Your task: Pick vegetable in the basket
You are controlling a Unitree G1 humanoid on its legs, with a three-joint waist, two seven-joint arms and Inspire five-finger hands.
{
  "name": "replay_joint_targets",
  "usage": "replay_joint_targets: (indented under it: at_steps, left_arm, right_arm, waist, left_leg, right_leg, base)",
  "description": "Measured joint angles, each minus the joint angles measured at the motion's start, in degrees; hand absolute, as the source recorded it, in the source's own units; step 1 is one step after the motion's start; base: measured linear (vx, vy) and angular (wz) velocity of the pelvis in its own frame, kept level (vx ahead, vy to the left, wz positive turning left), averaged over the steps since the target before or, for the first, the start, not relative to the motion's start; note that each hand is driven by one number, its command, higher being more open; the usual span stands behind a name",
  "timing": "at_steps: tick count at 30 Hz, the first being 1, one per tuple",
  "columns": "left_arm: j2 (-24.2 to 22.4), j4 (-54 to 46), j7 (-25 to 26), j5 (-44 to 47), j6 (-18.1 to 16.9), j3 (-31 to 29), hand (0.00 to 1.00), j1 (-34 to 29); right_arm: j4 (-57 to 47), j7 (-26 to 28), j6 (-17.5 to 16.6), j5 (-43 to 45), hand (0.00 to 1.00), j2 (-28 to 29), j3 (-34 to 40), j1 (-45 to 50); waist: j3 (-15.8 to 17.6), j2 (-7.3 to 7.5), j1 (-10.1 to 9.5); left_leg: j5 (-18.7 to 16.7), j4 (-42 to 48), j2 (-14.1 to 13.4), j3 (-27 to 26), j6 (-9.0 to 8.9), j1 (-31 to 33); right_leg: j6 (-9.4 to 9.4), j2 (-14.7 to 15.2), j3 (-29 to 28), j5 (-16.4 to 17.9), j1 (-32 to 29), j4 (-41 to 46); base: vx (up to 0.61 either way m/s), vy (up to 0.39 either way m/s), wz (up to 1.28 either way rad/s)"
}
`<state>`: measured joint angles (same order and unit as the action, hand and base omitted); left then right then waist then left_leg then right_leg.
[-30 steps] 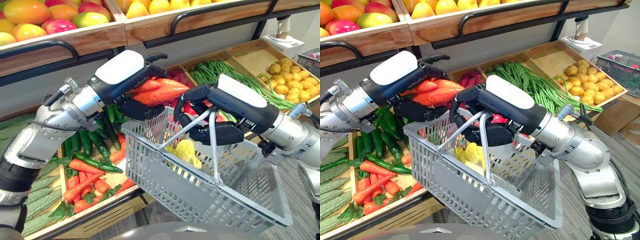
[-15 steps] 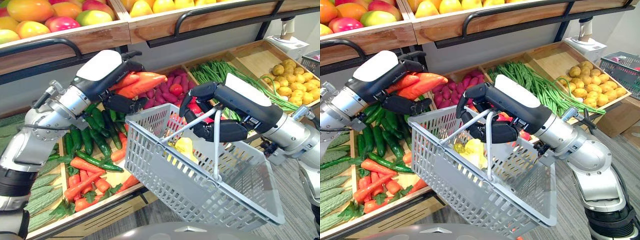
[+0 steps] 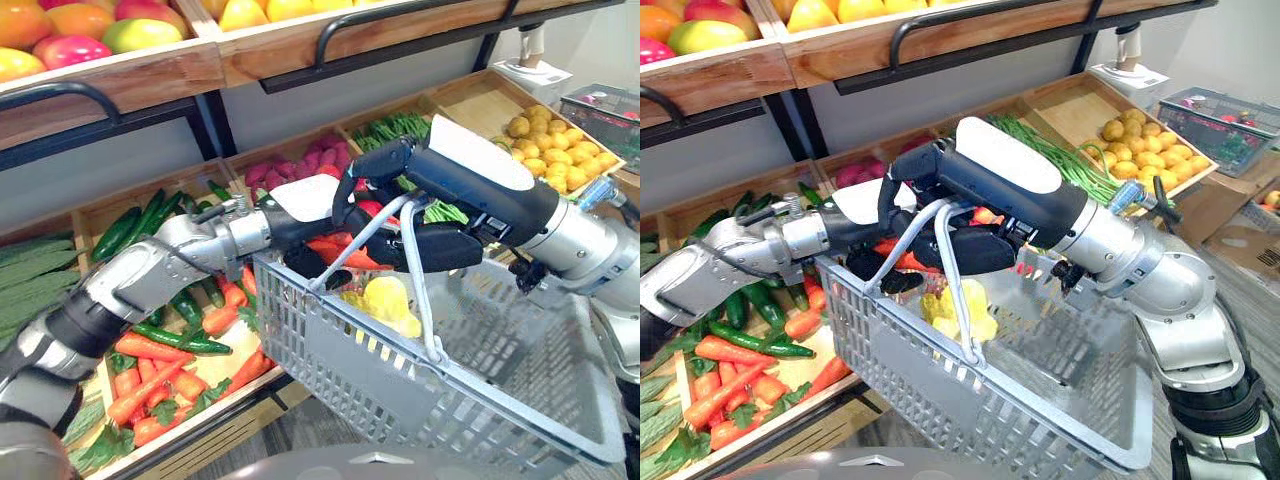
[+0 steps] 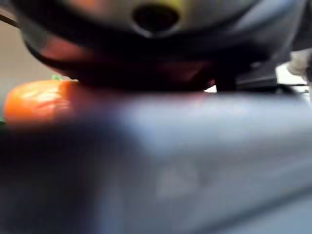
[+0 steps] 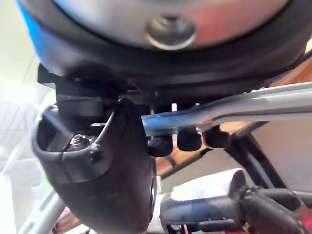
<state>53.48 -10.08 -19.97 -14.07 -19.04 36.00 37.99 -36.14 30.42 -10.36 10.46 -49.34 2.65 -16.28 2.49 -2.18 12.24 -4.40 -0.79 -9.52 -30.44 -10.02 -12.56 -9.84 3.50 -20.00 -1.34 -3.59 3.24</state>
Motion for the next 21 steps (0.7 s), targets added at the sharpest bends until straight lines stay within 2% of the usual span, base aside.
replay_joint_targets:
  at_steps: [3,7,9,11,15,18,21]
  left_arm:
    - [-1.08,2.71,-0.22,-0.45,-0.19,6.71,0.00,5.53]
    - [-2.34,2.88,-0.28,-2.28,-1.37,14.26,0.00,10.73]
    - [-5.37,2.92,-0.34,-2.33,-2.25,18.80,0.00,12.86]
    - [-6.30,2.59,-0.39,-2.24,-3.74,20.32,0.00,15.04]
    - [-6.92,2.83,-0.41,-1.40,-3.08,21.74,0.00,17.35]
    - [-7.77,2.82,-1.33,2.96,-2.62,23.58,0.00,18.30]
    - [-11.00,2.66,-2.10,5.45,-2.64,26.51,0.00,19.23]
  right_arm:
    - [-0.40,-0.01,-0.02,0.38,0.00,-0.65,-2.66,-2.04]
    - [-1.43,0.00,-0.18,0.39,0.00,-1.74,-5.90,-4.34]
    - [-4.10,-0.25,-0.80,1.99,0.00,0.35,-6.48,-6.09]
    - [-4.57,-0.75,-1.26,2.04,0.00,-0.23,-7.11,-6.62]
    - [-4.76,-0.95,-1.27,2.05,0.00,-0.25,-7.99,-7.32]
    - [-5.20,-1.61,-1.46,2.26,0.00,0.26,-8.58,-7.52]
    - [-5.60,-2.14,-2.30,2.34,0.00,0.44,-10.09,-9.39]
  waist:
    - [1.02,0.14,1.07]
    - [1.91,-0.55,2.07]
    - [2.29,-1.17,2.28]
    - [2.48,-1.50,2.27]
    - [2.48,-1.50,2.25]
    - [2.48,-1.51,2.18]
    - [2.48,-1.50,2.25]
  left_leg:
    - [-0.92,1.23,-0.09,-1.20,-0.08,-0.09]
    - [-1.57,1.86,-0.09,-2.40,-0.09,-0.07]
    - [-1.61,1.86,-0.24,-2.84,-0.15,-0.05]
    - [-1.68,1.88,-0.24,-2.91,-0.19,-0.10]
    - [-1.78,1.94,-0.21,-3.32,-0.28,-0.46]
    - [-2.32,2.69,-0.29,-3.76,-0.31,-0.56]
    - [-2.40,2.74,-0.14,-3.76,-0.28,-0.56]
  right_leg:
    - [-0.01,-0.26,-1.29,0.01,-0.44,0.60]
    - [-0.01,-0.46,-2.46,0.01,-0.98,0.79]
    - [-0.01,-0.74,-2.79,0.01,-1.27,0.84]
    - [-0.02,-0.73,-2.80,0.01,-1.26,0.87]
    - [-0.04,-0.86,-3.21,0.03,-1.27,1.20]
    - [-0.05,-0.95,-3.71,0.05,-1.27,1.41]
    - [-0.07,-0.78,-3.75,0.06,-1.28,1.48]
  base:
    - [-0.01,-0.019,-0.22]
    - [-0.01,-0.020,-0.16]
    - [0.01,-0.045,-0.09]
    - [0.00,-0.043,-0.02]
    - [-0.01,-0.028,-0.04]
    - [-0.02,-0.036,-0.08]
    - [-0.02,-0.039,-0.01]
